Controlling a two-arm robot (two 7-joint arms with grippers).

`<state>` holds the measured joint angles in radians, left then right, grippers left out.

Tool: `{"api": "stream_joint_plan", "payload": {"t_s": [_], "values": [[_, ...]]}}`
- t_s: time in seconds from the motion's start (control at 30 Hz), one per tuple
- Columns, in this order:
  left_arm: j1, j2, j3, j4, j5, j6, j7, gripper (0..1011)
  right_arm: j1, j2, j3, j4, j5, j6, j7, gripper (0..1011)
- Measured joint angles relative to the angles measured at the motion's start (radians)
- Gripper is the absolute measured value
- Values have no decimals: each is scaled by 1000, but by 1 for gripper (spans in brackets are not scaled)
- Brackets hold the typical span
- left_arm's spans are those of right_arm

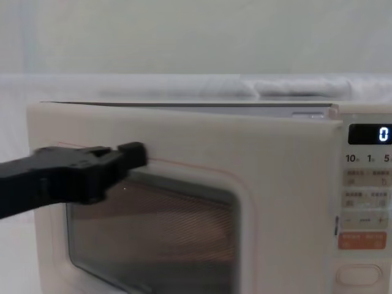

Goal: Press the button to open the microwave door with one hand; close the microwave door with the other hand.

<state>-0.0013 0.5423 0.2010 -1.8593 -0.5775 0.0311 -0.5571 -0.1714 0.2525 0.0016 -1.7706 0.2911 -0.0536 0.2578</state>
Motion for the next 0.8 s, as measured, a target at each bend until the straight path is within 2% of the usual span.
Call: {"api": "stream_joint_plan", "payload": {"t_s": [0.23,0.37,0.4,0.57,0.8], "values": [[-75,-37,74,44,26,23,48,0,0,0,0,0,0,0,0,1002],[-104,-56,106,53,54,45,106,0,0,0,0,0,0,0,0,1002],[-113,-65,118,55,70,57,137,0,0,0,0,0,0,0,0,1002],[-136,-100,147,54,114,89,217,0,0,0,0,0,0,0,0,1002],[-154,-135,171,46,148,113,259,0,0,0,0,0,0,0,0,1002]]}}
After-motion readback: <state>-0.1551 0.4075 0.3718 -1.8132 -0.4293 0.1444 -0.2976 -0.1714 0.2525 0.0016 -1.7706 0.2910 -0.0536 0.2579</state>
